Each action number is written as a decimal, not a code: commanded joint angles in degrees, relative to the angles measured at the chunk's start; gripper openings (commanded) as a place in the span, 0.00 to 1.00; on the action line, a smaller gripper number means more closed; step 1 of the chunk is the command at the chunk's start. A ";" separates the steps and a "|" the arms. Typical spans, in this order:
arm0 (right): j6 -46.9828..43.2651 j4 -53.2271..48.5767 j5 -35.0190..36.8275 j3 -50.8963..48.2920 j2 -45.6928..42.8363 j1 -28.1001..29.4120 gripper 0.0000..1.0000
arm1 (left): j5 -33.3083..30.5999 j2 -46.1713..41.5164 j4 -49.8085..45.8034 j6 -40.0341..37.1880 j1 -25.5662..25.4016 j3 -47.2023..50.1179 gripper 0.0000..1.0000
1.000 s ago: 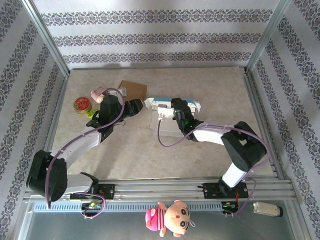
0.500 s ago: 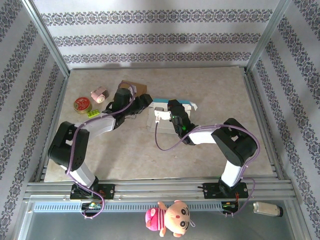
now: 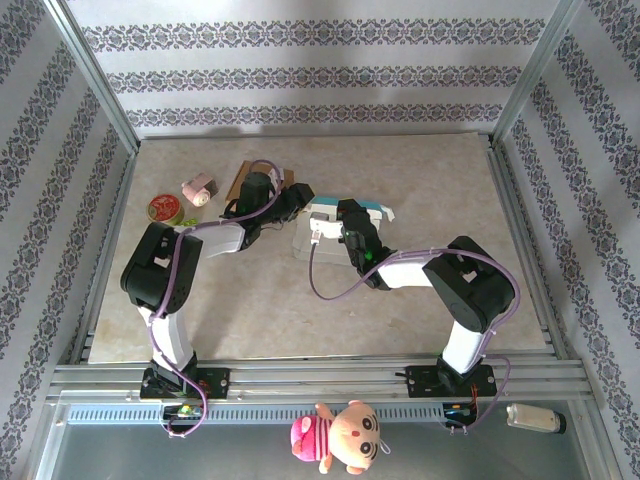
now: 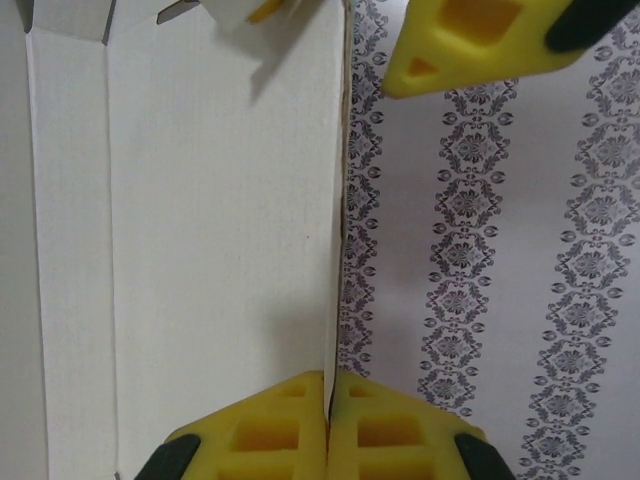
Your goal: Fold the paper box
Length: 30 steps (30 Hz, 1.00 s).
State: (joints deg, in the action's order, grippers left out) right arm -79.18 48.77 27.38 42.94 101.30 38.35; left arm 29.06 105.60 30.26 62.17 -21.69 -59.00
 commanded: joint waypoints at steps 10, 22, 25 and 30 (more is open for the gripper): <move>20.77 -36.30 -14.24 8.01 -8.57 -4.32 0.02 | -21.77 -28.50 -17.78 -27.51 -2.34 13.87 0.61; 30.53 -74.64 -27.57 28.83 -13.42 -7.84 0.06 | -16.91 -36.27 -15.68 -26.00 -4.24 23.10 0.55; 30.49 -83.35 -29.87 33.07 -11.94 -8.03 0.06 | -17.98 -35.74 -18.42 -25.97 -4.24 22.88 0.56; 30.43 -80.10 -24.36 32.60 -8.81 -7.98 0.06 | -20.88 -33.16 -20.23 -30.20 -4.19 22.93 0.59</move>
State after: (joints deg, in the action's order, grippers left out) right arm -50.24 -27.29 1.58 75.02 89.78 30.85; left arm 10.04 71.16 12.43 35.35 -25.41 -35.59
